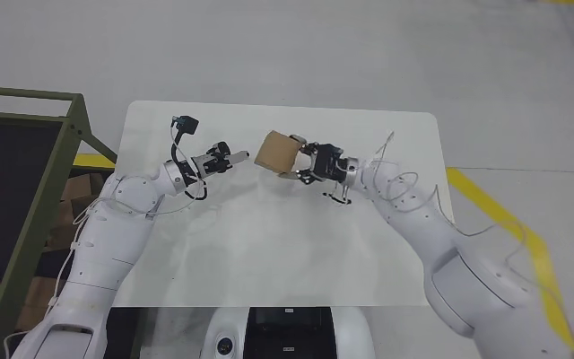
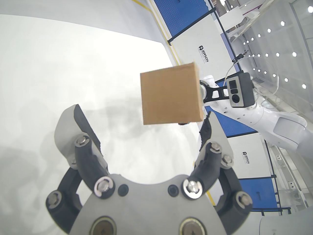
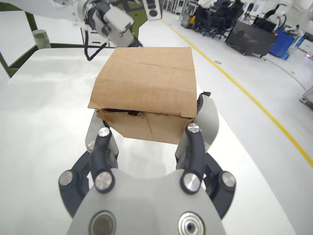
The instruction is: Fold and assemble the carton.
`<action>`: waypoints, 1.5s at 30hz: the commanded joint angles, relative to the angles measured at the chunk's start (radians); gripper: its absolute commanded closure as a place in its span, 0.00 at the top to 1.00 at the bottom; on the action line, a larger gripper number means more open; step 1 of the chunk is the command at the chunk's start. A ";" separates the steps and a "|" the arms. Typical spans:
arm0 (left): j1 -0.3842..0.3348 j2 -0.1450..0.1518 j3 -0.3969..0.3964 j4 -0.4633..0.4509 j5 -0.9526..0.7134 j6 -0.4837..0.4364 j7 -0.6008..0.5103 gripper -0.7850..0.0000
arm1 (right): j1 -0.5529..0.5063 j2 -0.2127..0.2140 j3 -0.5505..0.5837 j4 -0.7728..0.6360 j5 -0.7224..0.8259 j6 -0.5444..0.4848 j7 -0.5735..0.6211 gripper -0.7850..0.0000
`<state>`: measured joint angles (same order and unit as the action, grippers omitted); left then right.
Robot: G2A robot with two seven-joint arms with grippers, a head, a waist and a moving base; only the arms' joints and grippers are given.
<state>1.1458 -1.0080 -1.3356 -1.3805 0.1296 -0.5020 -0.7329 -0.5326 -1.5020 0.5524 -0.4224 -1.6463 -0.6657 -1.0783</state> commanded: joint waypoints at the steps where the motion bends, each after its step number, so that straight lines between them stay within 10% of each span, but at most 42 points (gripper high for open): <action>1: 0.000 0.000 0.000 0.000 0.000 0.000 0.000 1.00 | -0.003 0.019 0.018 -0.039 0.000 0.010 -0.006 0.00; 24: 0.000 0.000 0.000 0.000 0.000 0.000 0.000 1.00 | -0.274 0.246 0.404 -0.857 0.036 -0.064 0.429 0.00; 45: 0.000 0.000 0.000 0.000 0.000 0.000 0.000 1.00 | -0.328 0.277 0.498 -1.021 0.110 -0.201 0.191 0.00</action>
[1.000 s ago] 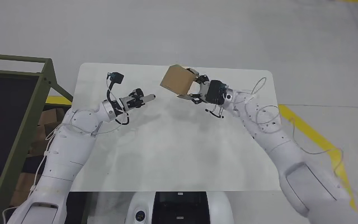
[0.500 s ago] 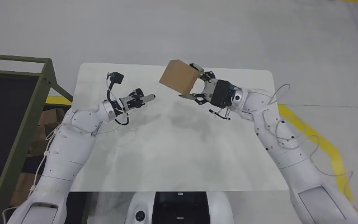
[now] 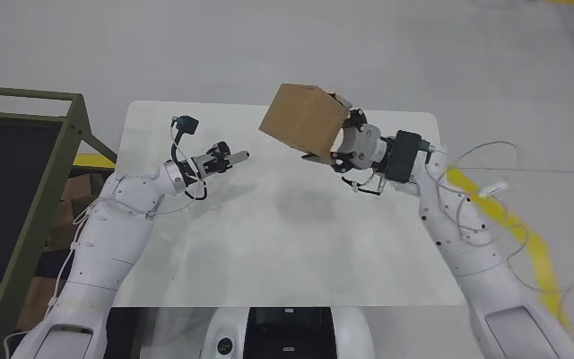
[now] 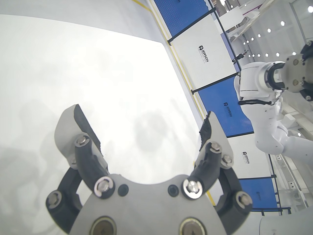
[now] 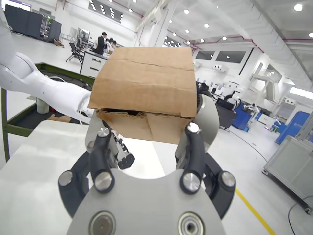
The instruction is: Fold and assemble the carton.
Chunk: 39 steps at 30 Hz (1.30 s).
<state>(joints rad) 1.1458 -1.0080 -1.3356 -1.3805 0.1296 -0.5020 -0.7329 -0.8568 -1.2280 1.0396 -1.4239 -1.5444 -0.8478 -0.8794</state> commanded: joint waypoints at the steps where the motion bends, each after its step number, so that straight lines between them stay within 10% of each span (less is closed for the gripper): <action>1: 0.000 0.000 0.000 0.000 0.000 0.000 0.000 1.00 | -0.007 0.006 0.018 -0.037 0.011 -0.033 -0.011 0.00; 23: 0.000 0.000 0.000 0.000 0.000 0.000 0.000 1.00 | 0.100 -0.012 0.087 -0.120 0.595 -0.060 0.211 0.00; 39: 0.000 0.000 0.000 0.000 0.000 0.000 0.000 1.00 | 0.023 -0.001 0.054 -0.387 -0.159 0.370 0.442 0.00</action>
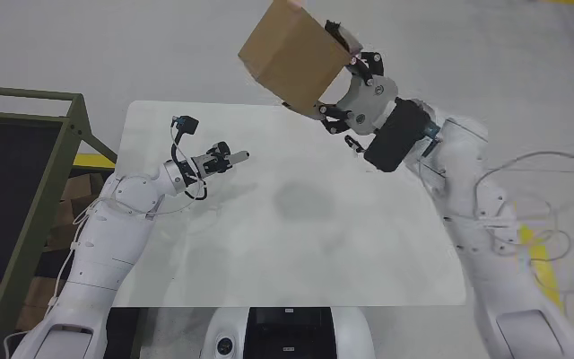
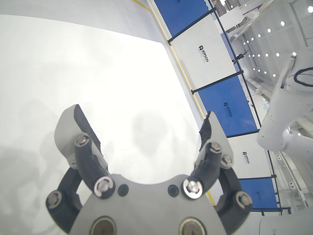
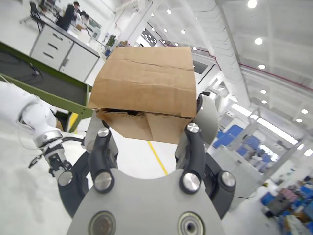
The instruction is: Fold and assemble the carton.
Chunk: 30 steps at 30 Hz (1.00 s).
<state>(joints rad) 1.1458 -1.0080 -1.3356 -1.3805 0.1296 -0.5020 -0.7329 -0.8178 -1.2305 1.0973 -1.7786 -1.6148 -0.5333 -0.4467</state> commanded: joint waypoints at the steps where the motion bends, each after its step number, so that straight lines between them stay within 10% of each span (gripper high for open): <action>1: 0.000 0.000 0.000 0.000 0.000 0.000 0.000 1.00 | -0.031 0.003 -0.008 -0.055 -0.140 0.092 0.020 0.00; 14: 0.000 0.000 0.000 0.000 0.000 0.000 0.000 1.00 | -0.159 0.007 0.019 -0.197 -0.311 0.333 0.059 0.00; 30: 0.000 0.000 0.000 0.000 0.000 0.000 0.000 1.00 | -0.175 0.003 0.093 -0.135 -0.049 0.277 -0.104 0.00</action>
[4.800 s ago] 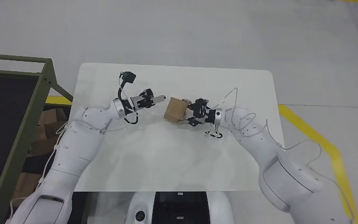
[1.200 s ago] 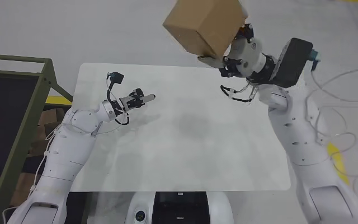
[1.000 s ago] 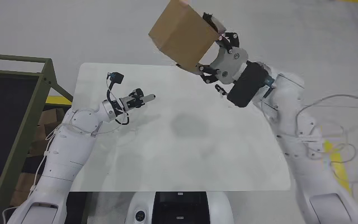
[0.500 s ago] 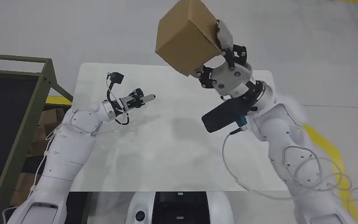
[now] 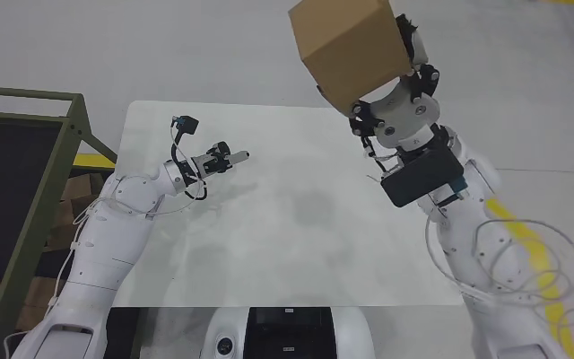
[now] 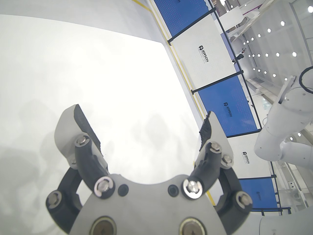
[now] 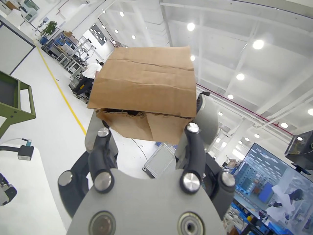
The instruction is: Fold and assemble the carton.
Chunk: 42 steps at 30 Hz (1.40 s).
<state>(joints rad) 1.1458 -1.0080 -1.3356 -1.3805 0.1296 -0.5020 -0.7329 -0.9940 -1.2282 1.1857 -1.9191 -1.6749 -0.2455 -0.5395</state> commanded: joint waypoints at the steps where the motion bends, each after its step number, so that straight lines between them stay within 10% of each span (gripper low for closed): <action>1: 0.000 0.000 0.000 0.000 0.000 0.000 0.000 1.00 | 0.001 0.000 0.006 0.007 0.019 -0.018 -0.019 0.00; 17: 0.000 0.000 0.000 0.000 0.000 0.000 0.000 1.00 | 0.037 -0.003 0.028 0.129 0.317 -0.285 -0.212 0.00; 28: 0.000 0.000 0.000 0.000 0.000 0.000 0.000 1.00 | 0.055 0.002 0.021 0.199 0.255 -0.356 -0.134 0.00; 42: 0.000 0.000 0.000 0.000 0.000 0.000 0.000 1.00 | 0.019 0.035 0.035 0.464 0.281 -0.750 0.052 0.00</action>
<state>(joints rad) 1.1458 -1.0080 -1.3356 -1.3805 0.1296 -0.5020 -0.7329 -0.9699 -1.1947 1.2268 -1.4792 -1.3919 -0.9666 -0.5012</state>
